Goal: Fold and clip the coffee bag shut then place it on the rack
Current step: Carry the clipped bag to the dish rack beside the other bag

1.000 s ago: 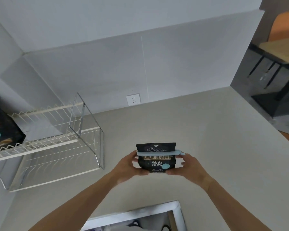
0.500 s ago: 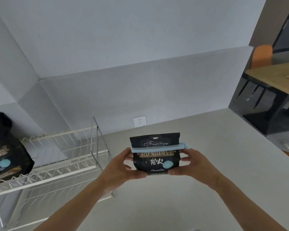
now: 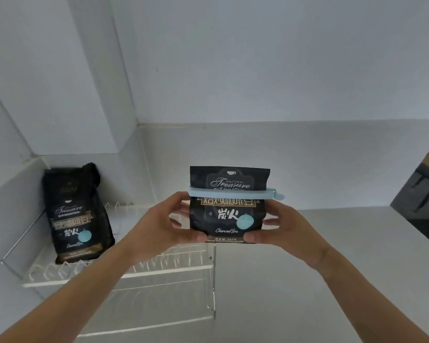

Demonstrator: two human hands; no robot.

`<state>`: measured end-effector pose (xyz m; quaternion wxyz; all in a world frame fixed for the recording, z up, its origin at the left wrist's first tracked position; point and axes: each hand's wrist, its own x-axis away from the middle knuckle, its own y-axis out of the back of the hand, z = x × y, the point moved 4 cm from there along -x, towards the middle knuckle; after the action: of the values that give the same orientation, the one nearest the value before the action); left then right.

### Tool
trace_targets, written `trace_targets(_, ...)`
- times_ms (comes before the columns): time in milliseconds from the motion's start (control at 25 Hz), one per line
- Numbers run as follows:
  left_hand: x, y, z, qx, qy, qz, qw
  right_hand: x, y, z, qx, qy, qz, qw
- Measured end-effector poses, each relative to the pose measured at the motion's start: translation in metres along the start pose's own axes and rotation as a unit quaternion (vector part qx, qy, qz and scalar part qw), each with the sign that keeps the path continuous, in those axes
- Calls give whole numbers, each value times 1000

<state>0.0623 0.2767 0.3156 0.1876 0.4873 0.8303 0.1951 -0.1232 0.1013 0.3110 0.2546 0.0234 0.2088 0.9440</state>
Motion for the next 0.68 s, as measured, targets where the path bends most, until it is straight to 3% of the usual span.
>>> trace_targets(320,20,99,84,-28,70,-74,994,-88,-110,26,14,1,57,998)
trace_targets(680,23,107,164,-53,178,-76,980,-137,-197,-24,23,-99,89,991)
